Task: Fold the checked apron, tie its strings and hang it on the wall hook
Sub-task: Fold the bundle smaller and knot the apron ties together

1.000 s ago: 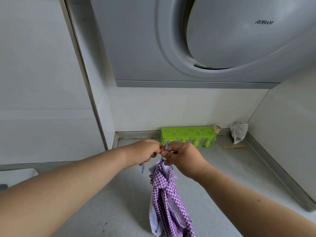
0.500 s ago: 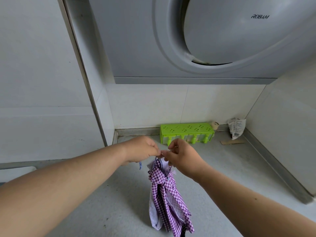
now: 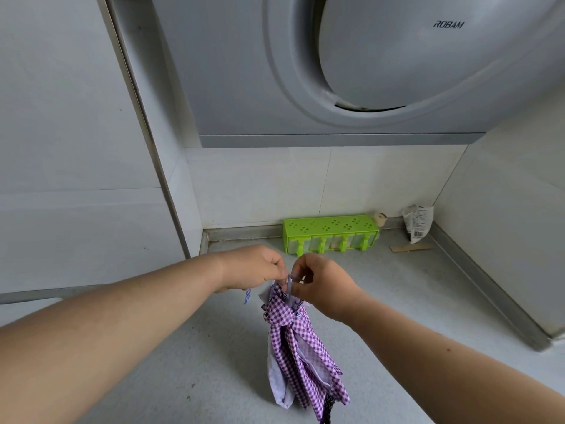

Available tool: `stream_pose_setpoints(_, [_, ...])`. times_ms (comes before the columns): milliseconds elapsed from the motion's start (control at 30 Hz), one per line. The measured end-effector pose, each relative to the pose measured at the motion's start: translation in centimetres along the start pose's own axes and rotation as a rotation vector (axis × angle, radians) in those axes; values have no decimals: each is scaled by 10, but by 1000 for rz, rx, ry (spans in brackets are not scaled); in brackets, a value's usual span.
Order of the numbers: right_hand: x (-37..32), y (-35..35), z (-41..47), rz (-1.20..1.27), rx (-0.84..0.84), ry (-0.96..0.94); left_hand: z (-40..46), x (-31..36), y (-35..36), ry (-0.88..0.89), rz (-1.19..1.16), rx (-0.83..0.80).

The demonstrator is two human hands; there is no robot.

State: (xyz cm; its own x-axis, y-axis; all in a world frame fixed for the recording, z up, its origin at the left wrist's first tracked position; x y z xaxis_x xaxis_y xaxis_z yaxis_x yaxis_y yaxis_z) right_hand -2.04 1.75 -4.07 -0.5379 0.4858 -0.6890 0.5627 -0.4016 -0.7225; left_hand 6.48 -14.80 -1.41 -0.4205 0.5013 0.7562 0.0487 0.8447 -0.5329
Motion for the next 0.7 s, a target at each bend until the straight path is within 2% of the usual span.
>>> stream_pose_setpoints(200, [4,4,-5,387,44,70,-2,-6,5,-31,-135,-11])
stream_pose_setpoints(300, [2,4,-6,633,26,125,-4,-5,5,-16,-74,20])
stream_pose_setpoints(433, [4,4,-10,712,-26,146,-7,-5,4,2,79,86])
stream_pose_setpoints(567, [9,6,-12,789,-83,187,-10,-8,4,12,112,131])
stream_pose_setpoints(700, [18,7,-12,884,-140,264,-9,-17,9,12,-98,159])
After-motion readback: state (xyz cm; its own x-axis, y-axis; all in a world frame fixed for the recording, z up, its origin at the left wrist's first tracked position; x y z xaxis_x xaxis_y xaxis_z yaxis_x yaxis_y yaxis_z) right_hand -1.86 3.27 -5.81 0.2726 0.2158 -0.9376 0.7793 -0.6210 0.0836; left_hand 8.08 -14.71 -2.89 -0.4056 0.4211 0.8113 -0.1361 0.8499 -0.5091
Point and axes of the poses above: each hand's wrist, its own z-axis towards the middle knuckle, its own y-axis out of the palm, x = y × z, the point moved 2 cm from there along z, towards the middle knuckle, and after that the axes turned 8 degrees about -z, right-handed, at the moved point
